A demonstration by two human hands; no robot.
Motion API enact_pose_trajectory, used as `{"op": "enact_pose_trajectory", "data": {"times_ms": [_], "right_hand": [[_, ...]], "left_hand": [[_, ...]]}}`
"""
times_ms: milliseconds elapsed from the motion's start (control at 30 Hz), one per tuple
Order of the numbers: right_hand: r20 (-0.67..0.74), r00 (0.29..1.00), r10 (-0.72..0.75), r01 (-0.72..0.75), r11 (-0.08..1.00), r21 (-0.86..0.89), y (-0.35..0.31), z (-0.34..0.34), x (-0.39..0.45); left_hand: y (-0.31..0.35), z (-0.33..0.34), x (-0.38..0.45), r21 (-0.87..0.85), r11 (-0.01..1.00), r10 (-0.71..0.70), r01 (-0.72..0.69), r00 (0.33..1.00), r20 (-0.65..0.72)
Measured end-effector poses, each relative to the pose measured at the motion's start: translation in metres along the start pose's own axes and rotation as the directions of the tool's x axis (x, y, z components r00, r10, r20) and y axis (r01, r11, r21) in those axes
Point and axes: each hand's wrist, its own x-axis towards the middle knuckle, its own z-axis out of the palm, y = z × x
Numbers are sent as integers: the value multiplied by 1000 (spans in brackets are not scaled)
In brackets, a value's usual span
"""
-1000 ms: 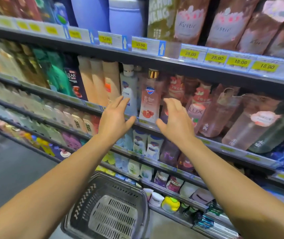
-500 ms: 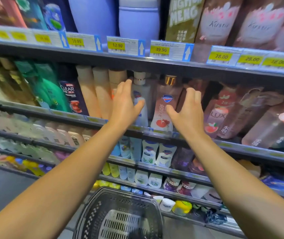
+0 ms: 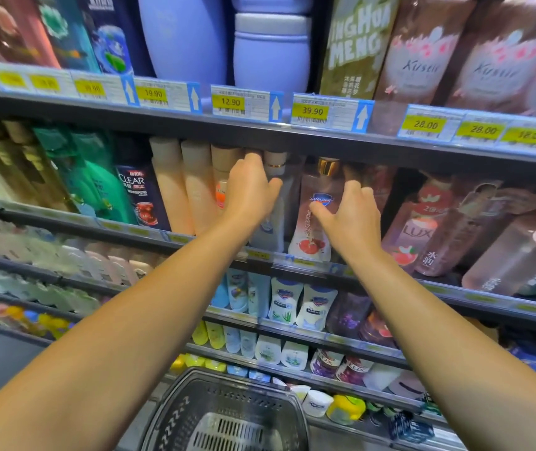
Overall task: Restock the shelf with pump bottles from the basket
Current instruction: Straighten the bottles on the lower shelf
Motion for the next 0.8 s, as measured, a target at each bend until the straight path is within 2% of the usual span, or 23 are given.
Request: {"op": "enact_pose_trajectory", "data": {"times_ms": [333, 567, 800], "right_hand": [[67, 997, 41, -45, 998, 50, 2, 4, 1], [88, 995, 53, -61, 994, 92, 6, 4, 5], [107, 993, 53, -64, 993, 96, 9, 1, 5]], "left_hand": [[2, -3, 2, -101, 993, -62, 64, 998, 20], [-2, -8, 1, -33, 999, -10, 11, 1000, 18], [-4, -10, 5, -52, 999, -10, 13, 999, 48]]}}
